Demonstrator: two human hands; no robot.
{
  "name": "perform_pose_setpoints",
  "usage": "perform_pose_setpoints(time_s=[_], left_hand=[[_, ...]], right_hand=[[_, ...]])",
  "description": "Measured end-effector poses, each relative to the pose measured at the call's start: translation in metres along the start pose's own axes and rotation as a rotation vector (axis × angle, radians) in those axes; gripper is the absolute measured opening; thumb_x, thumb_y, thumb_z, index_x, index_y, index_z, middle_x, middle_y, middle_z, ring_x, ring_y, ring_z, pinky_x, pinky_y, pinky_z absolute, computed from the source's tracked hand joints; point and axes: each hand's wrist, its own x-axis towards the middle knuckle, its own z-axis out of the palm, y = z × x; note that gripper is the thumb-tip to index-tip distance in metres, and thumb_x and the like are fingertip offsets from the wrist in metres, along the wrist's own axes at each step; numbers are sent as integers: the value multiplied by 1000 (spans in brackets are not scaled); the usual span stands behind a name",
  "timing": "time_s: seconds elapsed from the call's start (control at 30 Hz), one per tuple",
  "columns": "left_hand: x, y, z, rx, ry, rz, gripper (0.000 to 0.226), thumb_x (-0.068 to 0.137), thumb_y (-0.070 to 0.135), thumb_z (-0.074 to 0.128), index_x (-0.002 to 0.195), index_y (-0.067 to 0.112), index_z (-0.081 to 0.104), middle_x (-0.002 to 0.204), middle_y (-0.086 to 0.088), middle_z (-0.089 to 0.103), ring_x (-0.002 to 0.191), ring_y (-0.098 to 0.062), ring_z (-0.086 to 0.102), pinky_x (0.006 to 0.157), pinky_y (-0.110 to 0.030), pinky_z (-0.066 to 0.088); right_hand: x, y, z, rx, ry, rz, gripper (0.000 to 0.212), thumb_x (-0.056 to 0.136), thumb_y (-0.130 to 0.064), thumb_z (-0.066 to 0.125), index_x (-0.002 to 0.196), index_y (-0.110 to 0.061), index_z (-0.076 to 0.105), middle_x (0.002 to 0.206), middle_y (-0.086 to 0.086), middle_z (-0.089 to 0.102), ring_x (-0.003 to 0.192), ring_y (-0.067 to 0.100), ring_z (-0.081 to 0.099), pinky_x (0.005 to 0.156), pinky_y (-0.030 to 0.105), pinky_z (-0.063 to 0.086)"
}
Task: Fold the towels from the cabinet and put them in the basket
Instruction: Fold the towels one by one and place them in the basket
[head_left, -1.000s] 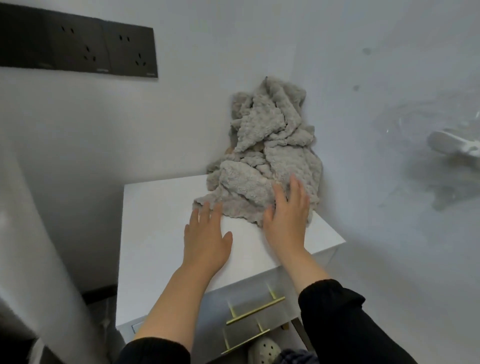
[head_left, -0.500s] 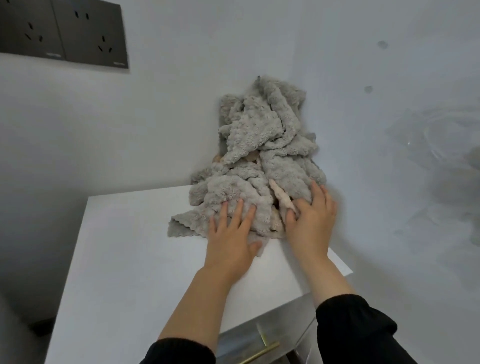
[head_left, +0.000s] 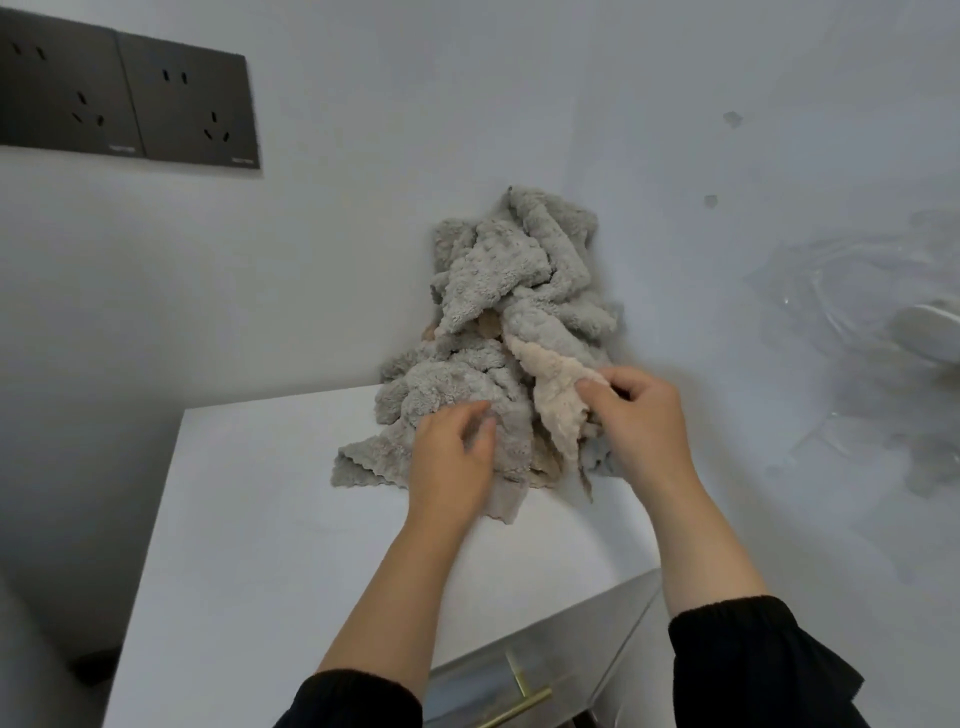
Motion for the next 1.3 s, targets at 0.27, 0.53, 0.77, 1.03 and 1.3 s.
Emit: perform_pose_setpoints(time_s=[0.27,0.53,0.77,1.03,1.3], left_hand=[[5,39,-7,-343,-141,-299,25,83,34,69,77,10,73,82,-11,72,74,-18,62,74,-39,52],[11,21,-29,-514,-53,-394,20,91,22,55,71,17,54,81,-9,54,75,-23,50,70,-40,42],[11,21,-50,-942,-171,-401,24,99,8,38,101,8,62,95,-7,72,88,-19,69,72,-30,56],[9,25,-68,-1261,-98,-499,28,98,9,39,113,4,62,101,-12,72,92,-23,70,74,-34,57],[23,16,-107,-1290,276,-467,14,87,5,51,75,14,51,75,-5,53,77,-21,53,71,-31,46]], right_hand=[[-17,-5,3,83,-138,-32,17,90,-11,61,82,-18,73,91,-4,73,89,5,65,77,12,46],[16,5,22,-688,-32,-323,84,80,-5,59,151,-23,18,160,6,1,144,23,7,119,37,13],[82,0,48,-1251,-267,-712,80,88,1,44,152,-31,8,158,5,-22,144,32,-21,114,53,-10],[113,0,51,-1597,-309,-682,63,102,-30,36,154,-18,3,160,4,-10,145,27,-17,111,53,-14],[87,-16,46,-784,-22,-440,67,88,-8,43,150,-10,18,161,10,1,148,23,-4,119,47,-5]])
